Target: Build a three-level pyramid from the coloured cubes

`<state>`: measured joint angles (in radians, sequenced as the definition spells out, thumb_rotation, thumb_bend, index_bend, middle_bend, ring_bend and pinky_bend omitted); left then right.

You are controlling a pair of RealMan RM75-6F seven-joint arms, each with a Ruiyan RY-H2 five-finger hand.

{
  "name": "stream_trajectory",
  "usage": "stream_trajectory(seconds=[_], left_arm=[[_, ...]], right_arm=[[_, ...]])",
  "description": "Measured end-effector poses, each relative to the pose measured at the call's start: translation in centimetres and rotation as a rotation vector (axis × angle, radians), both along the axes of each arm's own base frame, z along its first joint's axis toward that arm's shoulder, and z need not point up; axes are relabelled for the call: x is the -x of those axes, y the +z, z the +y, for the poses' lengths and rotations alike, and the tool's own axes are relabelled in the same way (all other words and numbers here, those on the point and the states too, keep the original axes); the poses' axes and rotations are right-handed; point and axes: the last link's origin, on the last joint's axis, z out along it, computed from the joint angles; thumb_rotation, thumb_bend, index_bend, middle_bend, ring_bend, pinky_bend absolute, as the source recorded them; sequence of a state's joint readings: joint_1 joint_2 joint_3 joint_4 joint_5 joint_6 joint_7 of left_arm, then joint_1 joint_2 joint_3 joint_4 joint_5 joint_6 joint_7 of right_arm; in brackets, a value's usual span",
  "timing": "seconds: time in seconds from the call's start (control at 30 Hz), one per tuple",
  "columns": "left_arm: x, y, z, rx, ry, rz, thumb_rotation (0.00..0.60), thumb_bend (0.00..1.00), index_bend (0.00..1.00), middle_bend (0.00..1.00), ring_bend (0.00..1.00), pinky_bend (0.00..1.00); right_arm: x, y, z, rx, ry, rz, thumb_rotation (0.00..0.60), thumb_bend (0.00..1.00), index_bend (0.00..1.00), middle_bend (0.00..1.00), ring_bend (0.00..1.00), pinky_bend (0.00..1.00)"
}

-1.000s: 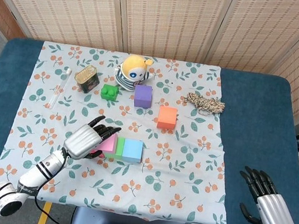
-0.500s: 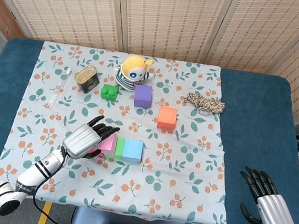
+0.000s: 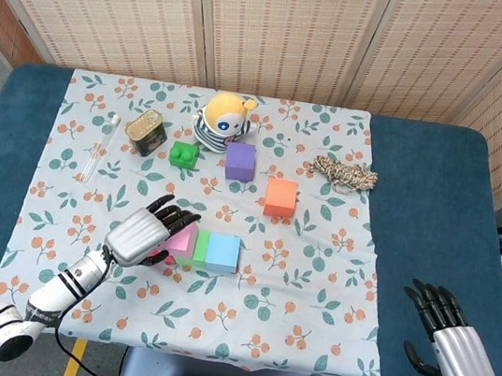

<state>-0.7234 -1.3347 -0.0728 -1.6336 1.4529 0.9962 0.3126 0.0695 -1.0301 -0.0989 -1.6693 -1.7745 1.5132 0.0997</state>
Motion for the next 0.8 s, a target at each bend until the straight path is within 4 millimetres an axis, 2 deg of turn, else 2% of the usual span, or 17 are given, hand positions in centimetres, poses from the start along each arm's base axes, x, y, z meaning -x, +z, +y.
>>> stream_trajectory(seconds=[0.5,0.8], left_arm=[[-0.4,0.5,-0.1,-0.015,-0.003,-0.005,0.600,0.34,0.00,0.05,0.08,0.10],[0.0,2.5,-0.1,-0.057,0.001,-0.005,0.600,0.33,0.00,0.03,0.04,0.10]], right_arm=[[0.0,0.0,0.0,0.002,0.001,-0.001,0.600,0.32,0.00,0.00,0.00,0.00],[0.0,0.1,0.1,0.007,0.004,-0.002,0.600,0.32,0.00,0.00,0.00,0.00]])
